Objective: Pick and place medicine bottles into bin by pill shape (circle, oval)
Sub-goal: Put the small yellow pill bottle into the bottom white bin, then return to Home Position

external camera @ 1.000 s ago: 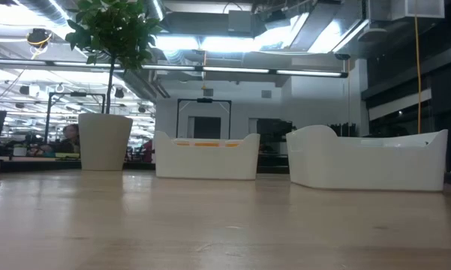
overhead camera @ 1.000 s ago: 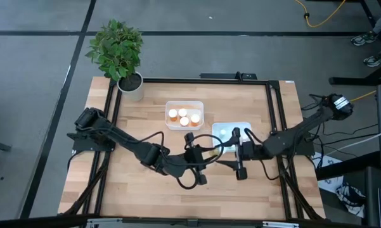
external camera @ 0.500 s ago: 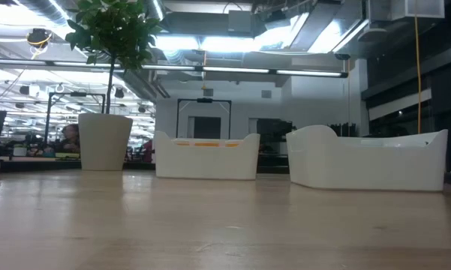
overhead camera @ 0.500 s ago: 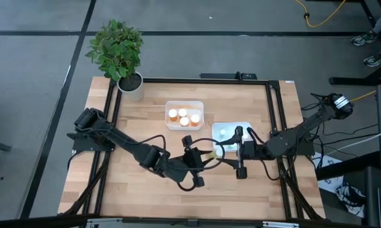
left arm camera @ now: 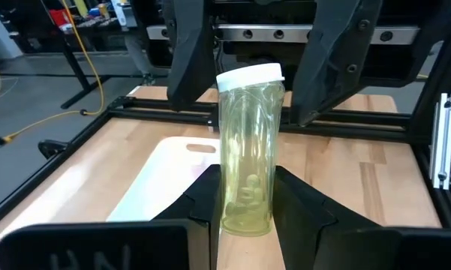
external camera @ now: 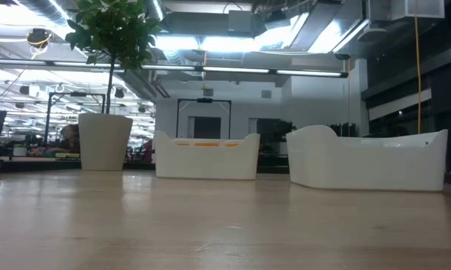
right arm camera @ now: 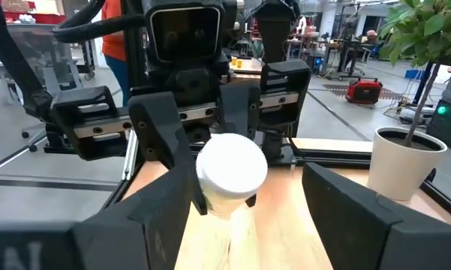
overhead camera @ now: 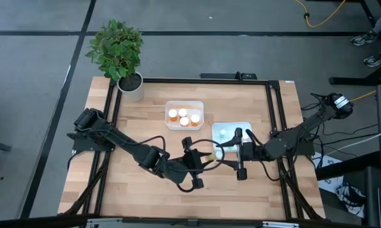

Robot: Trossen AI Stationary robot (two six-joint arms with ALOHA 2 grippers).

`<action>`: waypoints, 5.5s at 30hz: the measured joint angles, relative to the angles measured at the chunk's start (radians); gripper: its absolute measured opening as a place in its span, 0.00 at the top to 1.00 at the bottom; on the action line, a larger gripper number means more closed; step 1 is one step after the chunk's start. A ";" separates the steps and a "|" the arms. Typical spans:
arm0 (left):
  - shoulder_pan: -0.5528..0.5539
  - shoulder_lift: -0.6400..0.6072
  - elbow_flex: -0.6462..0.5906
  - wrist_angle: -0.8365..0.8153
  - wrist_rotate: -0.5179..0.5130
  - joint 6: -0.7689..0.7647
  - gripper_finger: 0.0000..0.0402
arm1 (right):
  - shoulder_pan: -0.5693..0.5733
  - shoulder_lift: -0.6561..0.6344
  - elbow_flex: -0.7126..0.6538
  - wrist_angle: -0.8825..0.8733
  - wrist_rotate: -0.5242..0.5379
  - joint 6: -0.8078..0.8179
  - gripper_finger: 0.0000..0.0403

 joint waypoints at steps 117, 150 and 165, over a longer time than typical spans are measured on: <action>-0.006 -0.033 0.000 -0.237 -0.147 -0.181 0.49 | -0.193 0.107 -0.155 -0.932 0.210 1.121 0.61; -0.012 -0.032 0.000 -0.236 -0.147 -0.086 0.49 | -0.185 0.105 0.312 -1.383 0.021 1.070 0.55; 0.035 -0.138 0.001 -0.614 0.102 -0.265 0.49 | -0.109 0.030 0.373 -1.342 -0.009 0.780 0.55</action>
